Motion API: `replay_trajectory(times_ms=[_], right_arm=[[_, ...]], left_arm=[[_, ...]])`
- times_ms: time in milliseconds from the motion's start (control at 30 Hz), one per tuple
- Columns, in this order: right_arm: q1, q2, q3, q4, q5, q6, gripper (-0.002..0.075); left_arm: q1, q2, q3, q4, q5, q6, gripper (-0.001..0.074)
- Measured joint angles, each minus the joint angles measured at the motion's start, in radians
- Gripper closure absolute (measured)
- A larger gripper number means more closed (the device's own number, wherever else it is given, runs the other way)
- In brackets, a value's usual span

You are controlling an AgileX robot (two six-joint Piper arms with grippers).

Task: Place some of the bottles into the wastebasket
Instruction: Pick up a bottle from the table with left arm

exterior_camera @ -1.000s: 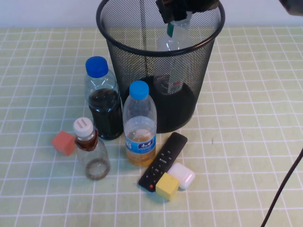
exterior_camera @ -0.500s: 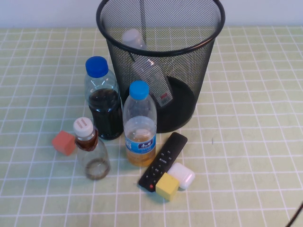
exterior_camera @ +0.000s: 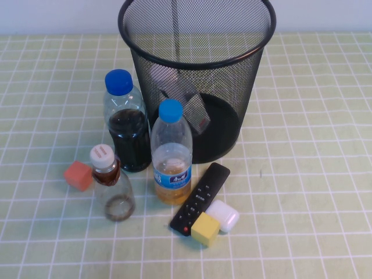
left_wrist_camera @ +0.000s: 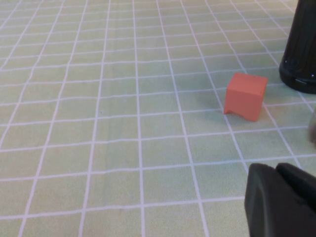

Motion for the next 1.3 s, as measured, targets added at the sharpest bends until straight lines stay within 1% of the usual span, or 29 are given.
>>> replay_trajectory(times_ms=[100, 267, 400, 467, 533, 567, 600, 667, 833, 900, 967, 1033, 1133, 1200, 1300], right_arm=[[0.0, -0.062, 0.079, -0.02, 0.0, 0.001, 0.0729], [0.0, -0.119, 0.218, -0.103, 0.0, 0.001, 0.0731], [0.0, -0.156, 0.323, -0.123, -0.004, -0.058, 0.0731], [0.0, -0.194, 0.409, -0.136, -0.053, -0.067, 0.0731], [-0.014, -0.26, 0.543, -0.147, -0.176, -0.071, 0.0731], [-0.03, -0.304, 0.623, -0.147, -0.514, -0.088, 0.0731], [-0.052, -0.354, 0.711, -0.147, -0.324, -0.074, 0.0731], [-0.105, -0.455, 0.885, -0.147, -0.507, -0.076, 0.0731], [-0.283, -0.749, 1.385, -0.095, -0.916, -0.078, 0.0731], [-0.348, -0.877, 1.564, -0.055, -1.044, -0.076, 0.0731], [-0.389, -0.997, 1.738, 0.0, -1.162, -0.075, 0.0731], [-0.414, -1.129, 1.878, 0.032, -1.256, -0.074, 0.0731], [-0.432, -1.295, 2.008, 0.049, -1.322, -0.072, 0.0731], [-0.439, -1.378, 2.05, 0.055, -1.331, -0.072, 0.0731], [-0.443, -1.474, 2.063, 0.055, -1.324, -0.072, 0.0731]], left_arm=[[0.0, 0.0, 0.0, 0.0, 0.0, 0.0, 0.0739], [0.0, 0.0, 0.0, 0.0, 0.0, 0.0, 0.0739], [0.0, 0.0, 0.0, 0.0, 0.0, 0.0, 0.0739], [0.0, 0.0, 0.0, 0.0, 0.0, 0.0, 0.0739], [0.0, 0.0, 0.0, 0.0, 0.0, 0.0, 0.074], [0.0, 0.0, 0.0, 0.0, 0.0, 0.0, 0.0739], [0.0, 0.0, 0.0, 0.0, 0.0, 0.0, 0.0739], [0.0, 0.0, 0.0, 0.0, 0.0, 0.0, 0.0739], [0.0, 0.0, 0.0, 0.0, 0.0, 0.0, 0.074], [0.0, 0.0, 0.0, 0.0, 0.0, 0.0, 0.074], [0.0, 0.0, 0.0, 0.0, 0.0, 0.0, 0.074], [0.0, 0.0, 0.0, 0.0, 0.0, 0.0, 0.074], [0.0, 0.0, 0.0, 0.0, 0.0, 0.0, 0.074], [0.0, 0.0, 0.0, 0.0, 0.0, 0.0, 0.074], [0.0, 0.0, 0.0, 0.0, 0.0, 0.0, 0.074]])
